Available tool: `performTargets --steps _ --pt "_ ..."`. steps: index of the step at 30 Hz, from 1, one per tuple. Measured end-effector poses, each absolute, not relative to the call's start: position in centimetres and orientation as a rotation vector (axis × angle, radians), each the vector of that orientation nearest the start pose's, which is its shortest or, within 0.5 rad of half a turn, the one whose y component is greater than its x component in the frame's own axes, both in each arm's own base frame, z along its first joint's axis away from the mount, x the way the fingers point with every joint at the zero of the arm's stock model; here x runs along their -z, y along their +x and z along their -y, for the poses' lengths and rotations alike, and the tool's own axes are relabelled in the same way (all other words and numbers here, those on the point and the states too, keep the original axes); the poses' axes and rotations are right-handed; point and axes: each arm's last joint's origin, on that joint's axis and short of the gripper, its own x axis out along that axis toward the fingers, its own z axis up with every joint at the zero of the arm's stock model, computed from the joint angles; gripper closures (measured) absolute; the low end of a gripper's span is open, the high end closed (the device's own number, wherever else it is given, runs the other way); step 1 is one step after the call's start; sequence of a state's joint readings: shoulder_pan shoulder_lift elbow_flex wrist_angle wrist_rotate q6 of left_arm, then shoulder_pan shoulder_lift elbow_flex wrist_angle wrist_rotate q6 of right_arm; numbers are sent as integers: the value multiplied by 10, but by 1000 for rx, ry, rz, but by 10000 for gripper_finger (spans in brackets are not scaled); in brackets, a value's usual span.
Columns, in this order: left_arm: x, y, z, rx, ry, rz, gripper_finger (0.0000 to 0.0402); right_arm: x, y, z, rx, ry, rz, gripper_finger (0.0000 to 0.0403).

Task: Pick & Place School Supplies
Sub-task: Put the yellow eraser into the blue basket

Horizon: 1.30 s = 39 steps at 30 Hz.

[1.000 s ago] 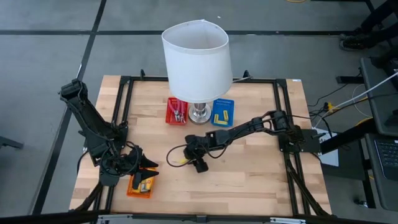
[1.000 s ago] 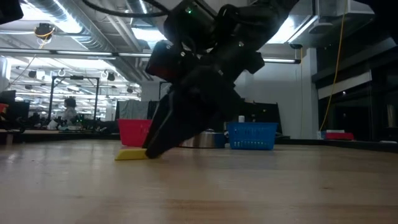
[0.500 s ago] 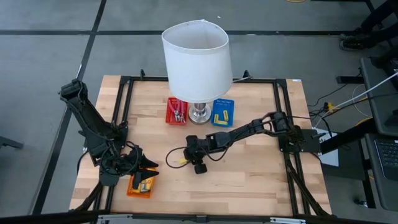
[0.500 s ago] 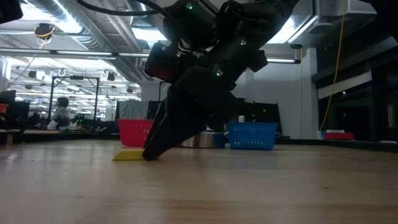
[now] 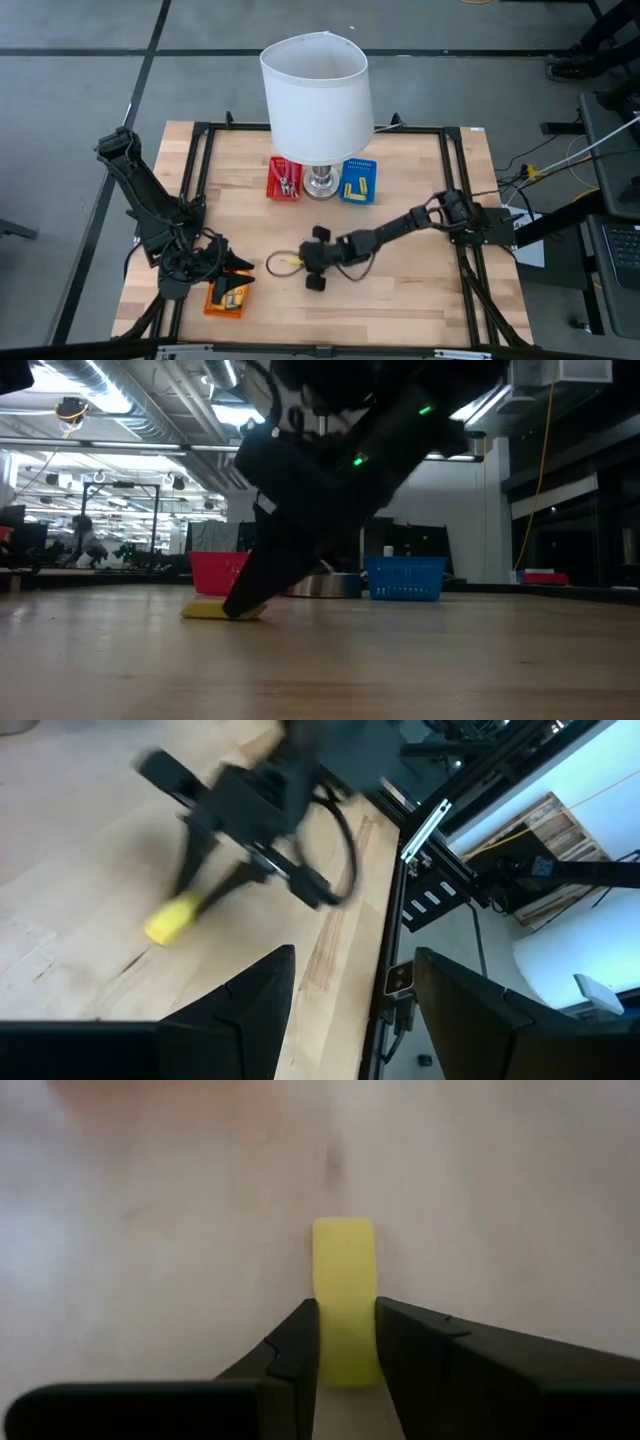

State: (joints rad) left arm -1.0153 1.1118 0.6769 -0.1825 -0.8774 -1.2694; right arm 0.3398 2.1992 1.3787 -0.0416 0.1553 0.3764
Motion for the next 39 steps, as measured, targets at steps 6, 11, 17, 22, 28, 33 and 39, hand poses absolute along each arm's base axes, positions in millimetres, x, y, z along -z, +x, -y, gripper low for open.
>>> performTargets --steps 6,11,17,22,28,33,39 --pt "-240 133 180 -105 -745 -361 199 -116 407 -186 99 233 -788 312" --pt "-234 137 188 -103 -754 -353 199 -148 396 -190 299 225 -648 312" --pt "-224 145 201 -95 -773 -344 199 -184 383 -153 535 113 -646 312" --pt "-222 147 205 -98 -785 -327 199 -209 364 -106 735 36 -744 312" --pt "-222 147 204 -123 -758 -291 199 -222 338 -55 879 20 -813 312" --pt "-223 147 203 -125 -750 -286 199 -216 308 -19 878 62 -849 312" --pt "-223 148 203 -125 -745 -286 199 -206 286 13 728 171 -788 312"
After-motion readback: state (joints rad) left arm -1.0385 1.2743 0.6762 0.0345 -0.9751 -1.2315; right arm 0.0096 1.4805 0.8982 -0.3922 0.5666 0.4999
